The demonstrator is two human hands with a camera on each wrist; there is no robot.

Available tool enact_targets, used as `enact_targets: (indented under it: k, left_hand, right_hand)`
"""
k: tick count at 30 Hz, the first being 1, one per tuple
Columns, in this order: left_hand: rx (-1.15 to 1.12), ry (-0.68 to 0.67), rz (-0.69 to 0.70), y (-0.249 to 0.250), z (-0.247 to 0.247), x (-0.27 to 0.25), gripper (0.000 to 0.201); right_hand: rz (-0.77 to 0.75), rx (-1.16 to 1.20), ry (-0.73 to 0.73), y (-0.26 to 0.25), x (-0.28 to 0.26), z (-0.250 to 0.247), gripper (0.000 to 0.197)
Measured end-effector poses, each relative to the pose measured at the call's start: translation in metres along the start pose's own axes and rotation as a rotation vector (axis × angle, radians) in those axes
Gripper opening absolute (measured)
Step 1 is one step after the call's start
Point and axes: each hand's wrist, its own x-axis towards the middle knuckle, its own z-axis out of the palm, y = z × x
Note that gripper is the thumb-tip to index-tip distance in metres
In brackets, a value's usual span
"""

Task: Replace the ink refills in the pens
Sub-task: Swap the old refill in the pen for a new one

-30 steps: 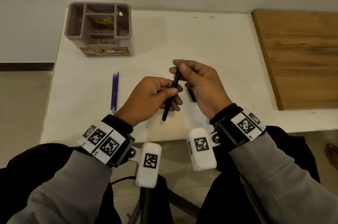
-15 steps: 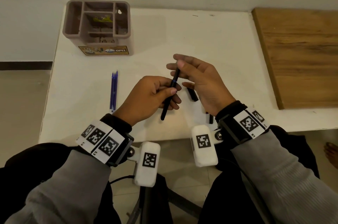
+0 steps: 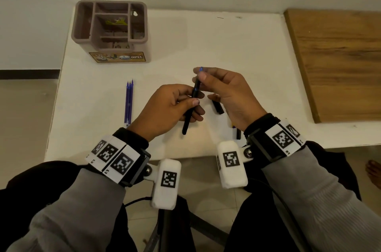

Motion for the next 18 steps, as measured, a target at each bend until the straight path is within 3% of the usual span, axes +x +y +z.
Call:
enact_targets:
  k: [5,13,18]
  left_hand:
    - [0.000,-0.012,-0.002,0.001,0.002,0.001,0.023]
    - [0.041,-0.041,-0.011,0.001,0.006,-0.001,0.023]
    - [0.052,0.004,-0.040,-0.003,0.001,-0.001,0.019]
  right_hand:
    - [-0.071,0.037,0.024,0.003,0.000,0.001,0.023]
    - [-0.102,0.305,0.057,0.000,0.006,-0.011,0.026]
    - [-0.298,0.599,0.380,-0.005,0.011,-0.020,0.018]
